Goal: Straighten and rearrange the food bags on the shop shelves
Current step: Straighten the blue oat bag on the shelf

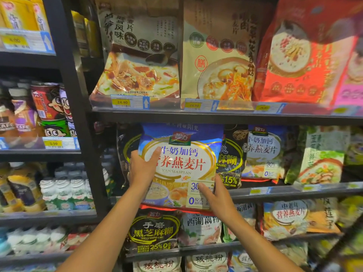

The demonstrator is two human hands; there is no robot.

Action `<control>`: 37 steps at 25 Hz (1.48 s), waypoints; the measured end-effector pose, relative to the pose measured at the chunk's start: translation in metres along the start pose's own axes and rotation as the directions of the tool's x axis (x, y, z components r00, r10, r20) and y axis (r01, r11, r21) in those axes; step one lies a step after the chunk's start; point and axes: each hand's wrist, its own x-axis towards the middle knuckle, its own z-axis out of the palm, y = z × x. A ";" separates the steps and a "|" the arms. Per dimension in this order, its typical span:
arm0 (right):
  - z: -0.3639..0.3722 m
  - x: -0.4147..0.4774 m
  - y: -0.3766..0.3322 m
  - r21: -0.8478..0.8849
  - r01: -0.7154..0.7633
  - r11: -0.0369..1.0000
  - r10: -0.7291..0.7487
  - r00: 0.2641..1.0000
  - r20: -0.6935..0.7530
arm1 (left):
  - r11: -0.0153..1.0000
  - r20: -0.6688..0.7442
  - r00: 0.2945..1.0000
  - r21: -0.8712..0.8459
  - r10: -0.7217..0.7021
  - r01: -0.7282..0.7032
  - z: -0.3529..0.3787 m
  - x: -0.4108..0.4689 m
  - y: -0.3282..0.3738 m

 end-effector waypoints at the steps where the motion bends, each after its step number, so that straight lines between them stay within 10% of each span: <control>1: -0.006 -0.004 0.004 0.003 -0.020 1.000 0.020 1.000 0.004 | 1.000 0.007 1.000 -0.014 0.011 -0.011 0.005 -0.006 0.000; 22: -0.274 -0.080 0.104 0.039 -0.133 0.990 0.135 0.989 -0.056 | 0.992 0.512 0.856 -0.127 0.075 -0.011 0.177 -0.199 0.044; 37: -0.325 0.014 0.125 -0.006 -0.174 0.985 0.171 0.973 -0.156 | 0.988 0.299 0.942 -0.085 0.151 -0.132 0.265 -0.180 0.091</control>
